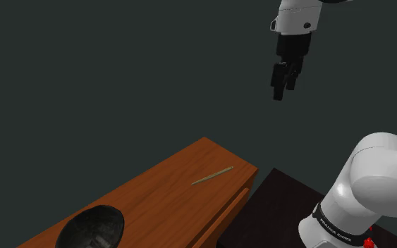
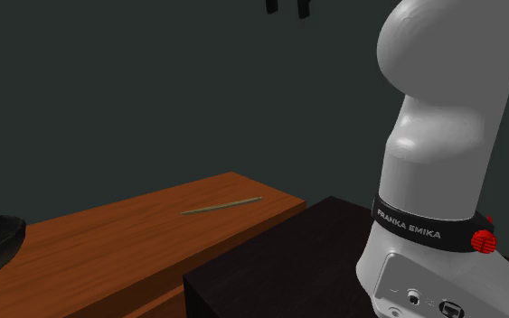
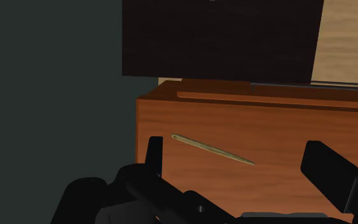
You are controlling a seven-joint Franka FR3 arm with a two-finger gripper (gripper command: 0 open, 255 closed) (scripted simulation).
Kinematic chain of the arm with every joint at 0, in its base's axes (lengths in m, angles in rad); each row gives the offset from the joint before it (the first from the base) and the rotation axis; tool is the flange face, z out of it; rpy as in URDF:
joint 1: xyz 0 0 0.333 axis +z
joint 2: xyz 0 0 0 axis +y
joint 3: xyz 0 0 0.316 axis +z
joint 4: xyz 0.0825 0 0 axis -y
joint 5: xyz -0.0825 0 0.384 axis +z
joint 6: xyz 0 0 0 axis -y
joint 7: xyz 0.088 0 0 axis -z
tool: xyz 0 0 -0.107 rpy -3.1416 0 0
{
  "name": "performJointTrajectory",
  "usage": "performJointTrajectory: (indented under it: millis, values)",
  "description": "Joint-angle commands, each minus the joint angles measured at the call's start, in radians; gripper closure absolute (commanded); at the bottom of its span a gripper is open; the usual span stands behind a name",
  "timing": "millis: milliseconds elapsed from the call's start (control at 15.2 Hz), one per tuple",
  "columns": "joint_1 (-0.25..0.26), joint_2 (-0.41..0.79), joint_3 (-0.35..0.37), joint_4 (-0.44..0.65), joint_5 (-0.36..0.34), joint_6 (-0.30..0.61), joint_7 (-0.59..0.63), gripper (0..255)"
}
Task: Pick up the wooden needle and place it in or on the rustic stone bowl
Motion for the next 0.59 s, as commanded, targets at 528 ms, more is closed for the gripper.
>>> performJointTrajectory:
  millis: [528]
  values:
    - [0.070, 0.078, -0.124, -0.198, -0.062, 0.304, -0.281, 0]
